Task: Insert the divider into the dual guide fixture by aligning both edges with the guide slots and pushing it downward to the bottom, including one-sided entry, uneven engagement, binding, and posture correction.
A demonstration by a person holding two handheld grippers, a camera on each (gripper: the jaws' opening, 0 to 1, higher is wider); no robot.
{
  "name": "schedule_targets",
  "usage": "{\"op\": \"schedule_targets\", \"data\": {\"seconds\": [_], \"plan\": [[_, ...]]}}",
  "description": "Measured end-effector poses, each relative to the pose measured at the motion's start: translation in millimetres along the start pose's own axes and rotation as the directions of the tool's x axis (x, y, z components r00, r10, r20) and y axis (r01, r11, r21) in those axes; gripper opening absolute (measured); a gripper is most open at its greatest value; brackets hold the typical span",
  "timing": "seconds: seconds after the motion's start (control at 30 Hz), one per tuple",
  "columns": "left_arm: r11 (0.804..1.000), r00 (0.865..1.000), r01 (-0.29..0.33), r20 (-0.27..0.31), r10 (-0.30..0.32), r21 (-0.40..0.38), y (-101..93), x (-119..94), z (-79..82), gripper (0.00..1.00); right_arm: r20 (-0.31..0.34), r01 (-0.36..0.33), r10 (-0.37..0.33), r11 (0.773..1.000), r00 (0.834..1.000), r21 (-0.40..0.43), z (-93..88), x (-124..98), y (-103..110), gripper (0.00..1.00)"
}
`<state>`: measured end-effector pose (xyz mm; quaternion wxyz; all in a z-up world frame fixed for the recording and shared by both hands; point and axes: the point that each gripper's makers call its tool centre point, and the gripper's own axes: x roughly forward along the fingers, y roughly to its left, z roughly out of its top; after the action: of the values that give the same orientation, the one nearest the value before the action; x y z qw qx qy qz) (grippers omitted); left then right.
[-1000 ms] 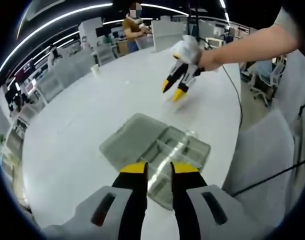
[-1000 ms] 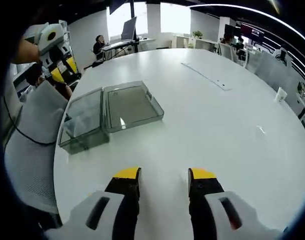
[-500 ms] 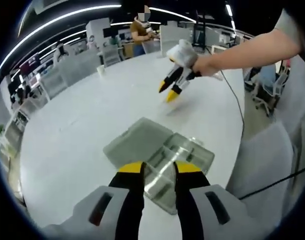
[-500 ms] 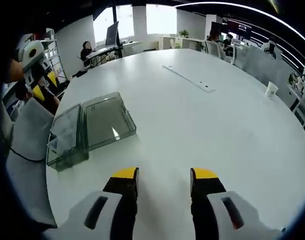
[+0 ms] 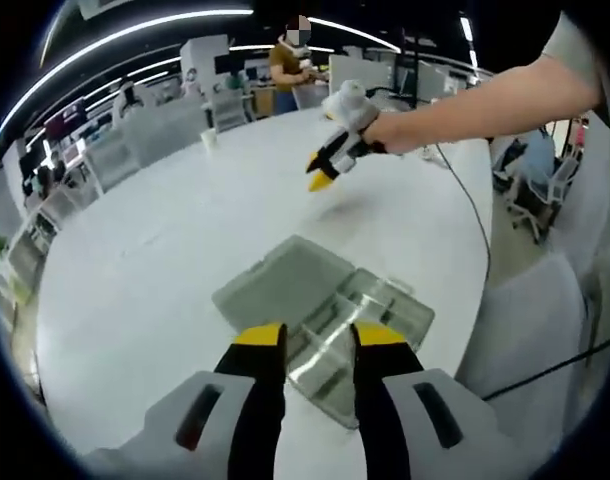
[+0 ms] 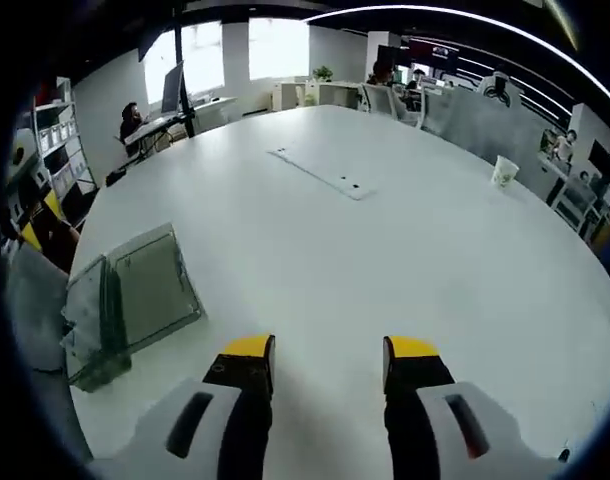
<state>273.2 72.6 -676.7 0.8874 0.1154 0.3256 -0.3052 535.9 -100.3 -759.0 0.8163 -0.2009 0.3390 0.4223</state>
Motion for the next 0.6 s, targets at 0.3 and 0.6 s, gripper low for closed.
{"op": "schedule_targets", "data": {"seconds": [0.3, 0.6], "plan": [[1.000, 1.000, 0.008, 0.017, -0.008, -0.009, 6.5, -1, 3.5, 0.25, 0.008, 0.062, -0.062, 0.997, 0.998, 0.047, 11.2, 16, -22, 0.42], [1.000, 0.999, 0.026, 0.027, -0.025, -0.010, 5.4, -4, 6.7, 0.26, 0.017, 0.096, -0.098, 0.991, 0.995, 0.098, 18.7, 34, -52, 0.45]]}}
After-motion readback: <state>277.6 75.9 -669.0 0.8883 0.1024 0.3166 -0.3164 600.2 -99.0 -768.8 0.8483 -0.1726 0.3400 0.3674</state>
